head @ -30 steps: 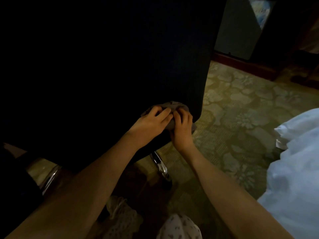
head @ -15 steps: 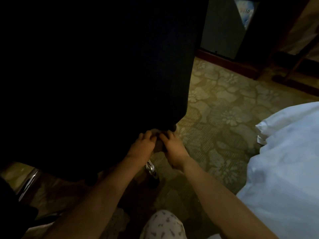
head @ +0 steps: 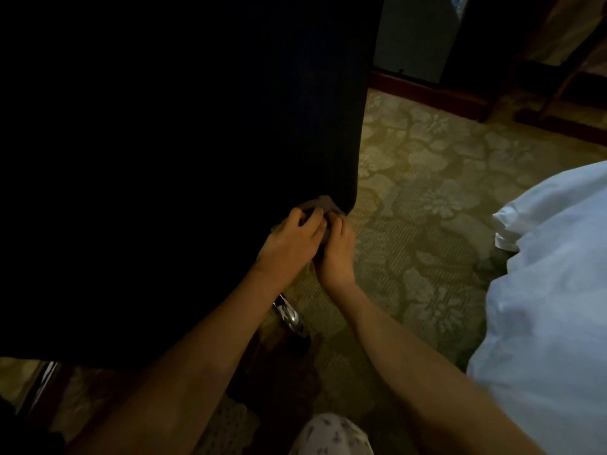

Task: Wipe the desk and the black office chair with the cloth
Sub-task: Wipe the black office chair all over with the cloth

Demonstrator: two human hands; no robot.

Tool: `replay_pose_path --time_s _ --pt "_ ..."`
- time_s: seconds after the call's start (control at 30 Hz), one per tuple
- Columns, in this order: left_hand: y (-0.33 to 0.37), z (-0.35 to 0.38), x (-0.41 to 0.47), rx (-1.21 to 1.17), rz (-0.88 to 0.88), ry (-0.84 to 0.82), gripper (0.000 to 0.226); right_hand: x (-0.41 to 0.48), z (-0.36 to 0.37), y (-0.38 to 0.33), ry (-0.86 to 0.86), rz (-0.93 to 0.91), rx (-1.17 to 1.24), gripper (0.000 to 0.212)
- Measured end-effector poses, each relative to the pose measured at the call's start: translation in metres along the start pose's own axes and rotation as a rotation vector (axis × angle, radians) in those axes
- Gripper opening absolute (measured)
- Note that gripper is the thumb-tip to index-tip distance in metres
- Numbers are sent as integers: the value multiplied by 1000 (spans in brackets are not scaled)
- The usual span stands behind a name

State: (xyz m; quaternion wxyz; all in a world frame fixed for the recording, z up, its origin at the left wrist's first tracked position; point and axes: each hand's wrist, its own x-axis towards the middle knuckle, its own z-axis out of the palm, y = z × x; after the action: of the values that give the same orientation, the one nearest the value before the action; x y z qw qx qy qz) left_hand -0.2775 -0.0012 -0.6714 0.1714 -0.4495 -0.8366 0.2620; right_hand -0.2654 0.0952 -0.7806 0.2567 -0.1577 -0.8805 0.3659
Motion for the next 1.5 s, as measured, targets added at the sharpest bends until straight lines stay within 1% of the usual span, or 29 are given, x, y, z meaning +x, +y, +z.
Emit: replay_pose_path --time_s 0.1,0.2,0.23,0.3,0.37,0.4,0.43,0.47,0.5,0.53,0.57,0.67,0.77,0.8,0.87,0.9,0.93,0.97,1.0,1.07,1.1,1.17,1.2,1.23,1.33,1.37,1.4,1.43,1.5 --pt "2 2 0 53 26 -46 42 -3 4 3 14 19 36 43" --pt "10 10 -3 74 15 -112 41 -8 2 6 -95 17 7 50" --pt "10 10 -4 50 0 -103 43 -10 -1 7 -152 15 -4 53" --pt "14 13 -10 -76 -31 -112 48 -15 -4 9 -321 13 -20 60" --pt "27 32 -17 -281 -116 -345 52 -19 -9 10 -605 23 -74 65" --pt "31 34 -23 -346 -157 -474 52 -21 -11 10 -750 7 -122 63" --pt "34 35 -31 -396 -197 -553 52 -24 -12 11 -836 -23 -163 59" --pt "37 38 -38 -373 -201 -526 54 -28 -14 11 -847 -49 -172 56" --pt "37 37 -42 -330 -207 -460 58 -31 -16 9 -805 -59 -130 54" --pt "35 32 -44 -295 -198 -451 61 -31 -21 6 -731 -40 -60 53" --pt "32 20 -40 -284 -205 -394 61 -29 -25 6 -648 -14 9 52" --pt "19 4 -11 -328 -209 -306 60 -9 -46 1 -398 73 107 53" --pt "5 -28 24 -290 -208 -47 60 18 -68 -2 -146 163 149 52" --pt "3 -31 33 -327 -212 -58 62 26 -73 -1 -59 205 150 51" --pt "-1 -33 41 -395 -206 -79 63 46 -81 5 120 377 168 46" --pt "-4 -36 42 -385 -201 -31 62 57 -82 11 184 478 178 44" --pt "-7 -35 40 -361 -184 -25 62 67 -83 16 205 548 197 43" --pt "-11 -32 37 -331 -152 -52 61 74 -79 19 182 567 226 45" --pt "-13 -22 34 -318 -118 -65 56 78 -74 20 130 538 263 48" --pt "-18 -8 23 -269 -20 19 32 79 -56 19 46 475 378 56" --pt "-21 -5 17 -251 40 51 22 75 -47 17 51 474 437 58" --pt "-21 0 10 -252 103 84 38 69 -38 19 93 520 470 56" --pt "-22 1 7 -241 102 76 42 68 -38 20 88 534 460 54" --pt "-21 3 4 -219 110 55 39 64 -36 23 64 538 449 51" --pt "-21 1 -5 -206 157 -26 14 47 -34 16 1 490 455 51" --pt "-20 1 -8 -207 147 -46 11 39 -30 12 -10 457 470 49" --pt "-19 -1 -14 -217 121 -102 15 30 -27 6 -28 422 476 45" --pt "-18 -1 -20 -219 116 -117 23 20 -23 3 -47 384 482 43" --pt "-15 0 -34 -216 94 -180 31 0 -14 -3 -110 341 494 47"
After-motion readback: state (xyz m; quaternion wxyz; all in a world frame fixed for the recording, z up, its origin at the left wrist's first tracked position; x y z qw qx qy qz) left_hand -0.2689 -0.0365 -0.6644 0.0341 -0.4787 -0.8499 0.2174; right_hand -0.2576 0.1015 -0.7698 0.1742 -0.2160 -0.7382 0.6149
